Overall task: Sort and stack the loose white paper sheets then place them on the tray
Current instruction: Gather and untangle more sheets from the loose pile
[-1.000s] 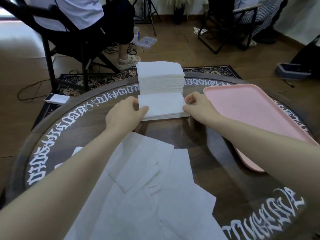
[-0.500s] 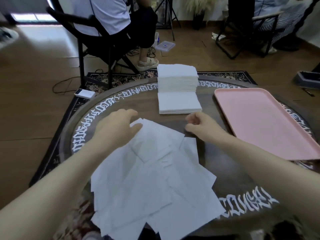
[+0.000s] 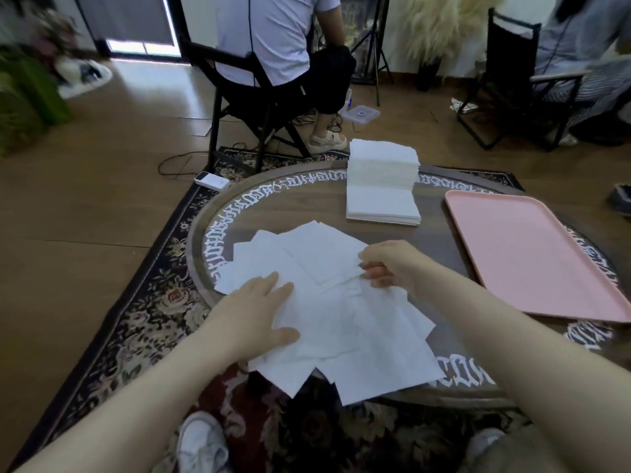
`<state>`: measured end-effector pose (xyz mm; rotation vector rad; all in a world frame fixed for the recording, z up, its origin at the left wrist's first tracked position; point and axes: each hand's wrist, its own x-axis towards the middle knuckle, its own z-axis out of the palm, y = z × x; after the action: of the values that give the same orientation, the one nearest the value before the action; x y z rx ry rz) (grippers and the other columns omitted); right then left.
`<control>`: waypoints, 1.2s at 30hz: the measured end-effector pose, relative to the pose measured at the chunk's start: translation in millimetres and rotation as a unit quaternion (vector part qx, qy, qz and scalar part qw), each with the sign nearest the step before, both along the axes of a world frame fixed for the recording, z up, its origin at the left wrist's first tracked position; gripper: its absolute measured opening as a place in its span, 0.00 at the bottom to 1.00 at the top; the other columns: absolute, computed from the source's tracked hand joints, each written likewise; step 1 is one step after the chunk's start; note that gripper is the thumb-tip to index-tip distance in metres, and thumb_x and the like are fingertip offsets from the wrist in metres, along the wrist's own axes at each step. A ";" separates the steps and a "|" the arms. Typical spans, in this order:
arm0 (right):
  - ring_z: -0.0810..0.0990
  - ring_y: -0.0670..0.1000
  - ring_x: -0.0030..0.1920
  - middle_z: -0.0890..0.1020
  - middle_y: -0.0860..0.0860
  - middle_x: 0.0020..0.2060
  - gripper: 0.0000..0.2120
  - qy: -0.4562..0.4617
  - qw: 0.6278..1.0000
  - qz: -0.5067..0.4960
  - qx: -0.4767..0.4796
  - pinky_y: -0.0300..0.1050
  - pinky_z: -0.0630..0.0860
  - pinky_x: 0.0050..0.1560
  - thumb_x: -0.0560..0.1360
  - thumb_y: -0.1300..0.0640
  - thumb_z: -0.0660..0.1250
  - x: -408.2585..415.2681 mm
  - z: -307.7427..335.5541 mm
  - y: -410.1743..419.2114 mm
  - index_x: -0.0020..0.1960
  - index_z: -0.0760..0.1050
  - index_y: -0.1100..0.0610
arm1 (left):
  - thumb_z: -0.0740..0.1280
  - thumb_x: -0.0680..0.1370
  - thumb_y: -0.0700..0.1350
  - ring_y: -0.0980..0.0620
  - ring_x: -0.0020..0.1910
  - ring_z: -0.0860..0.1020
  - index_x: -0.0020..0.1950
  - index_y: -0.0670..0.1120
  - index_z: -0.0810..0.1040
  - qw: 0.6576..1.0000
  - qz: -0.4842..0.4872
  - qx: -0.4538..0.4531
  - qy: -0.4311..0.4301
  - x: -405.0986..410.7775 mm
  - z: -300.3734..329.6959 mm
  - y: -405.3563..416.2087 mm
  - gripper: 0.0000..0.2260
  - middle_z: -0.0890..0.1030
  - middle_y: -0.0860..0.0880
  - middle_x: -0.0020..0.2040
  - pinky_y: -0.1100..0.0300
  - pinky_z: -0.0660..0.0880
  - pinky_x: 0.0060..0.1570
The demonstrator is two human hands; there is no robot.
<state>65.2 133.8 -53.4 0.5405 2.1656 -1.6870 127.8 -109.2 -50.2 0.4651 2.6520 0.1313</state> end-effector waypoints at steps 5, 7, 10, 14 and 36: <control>0.79 0.51 0.29 0.78 0.55 0.39 0.08 -0.044 0.996 -0.026 -0.066 0.44 0.78 0.30 0.74 0.60 0.72 -7.5 -2.5 -13.3 0.50 0.78 0.62 | 0.59 0.80 0.62 0.47 0.80 0.44 0.81 0.57 0.45 1.000 -0.017 -0.001 0.007 1.3 -3.7 3.8 0.34 0.41 0.52 0.81 0.50 0.51 0.76; 0.80 0.53 0.30 0.80 0.56 0.40 0.10 -0.051 0.996 -0.025 -0.065 0.44 0.80 0.29 0.74 0.61 0.73 -9.2 -5.4 -18.3 0.53 0.78 0.63 | 0.60 0.80 0.62 0.47 0.80 0.45 0.80 0.58 0.46 1.000 -0.017 -0.001 0.014 1.5 -3.8 6.0 0.34 0.42 0.53 0.81 0.49 0.52 0.75; 0.78 0.55 0.31 0.77 0.56 0.41 0.13 -0.033 0.999 -0.037 -0.001 0.44 0.77 0.29 0.73 0.58 0.75 -12.5 -4.0 -25.7 0.52 0.76 0.63 | 0.60 0.80 0.61 0.47 0.80 0.47 0.80 0.59 0.47 1.000 -0.017 -0.004 0.019 0.9 -2.0 5.6 0.33 0.44 0.53 0.81 0.48 0.55 0.74; 0.75 0.53 0.30 0.73 0.56 0.40 0.15 -0.026 0.995 -0.001 0.096 0.45 0.73 0.30 0.72 0.56 0.75 -11.9 0.9 -24.8 0.50 0.74 0.63 | 0.59 0.81 0.60 0.48 0.80 0.48 0.80 0.59 0.47 0.999 -0.025 -0.011 0.017 -1.6 -2.3 3.5 0.32 0.45 0.53 0.81 0.48 0.57 0.73; 0.84 0.57 0.48 0.85 0.57 0.50 0.13 -0.057 0.978 0.014 -0.199 0.54 0.77 0.60 0.73 0.55 0.73 -2.5 -10.3 -47.7 0.56 0.81 0.59 | 0.61 0.81 0.56 0.50 0.80 0.49 0.79 0.63 0.52 0.999 -0.011 0.041 -0.008 -7.7 1.7 -2.4 0.29 0.42 0.56 0.81 0.49 0.60 0.74</control>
<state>62.8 86.1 -63.7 0.4760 1.6844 -1.9508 120.1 -111.6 -48.6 0.5175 2.6325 0.2381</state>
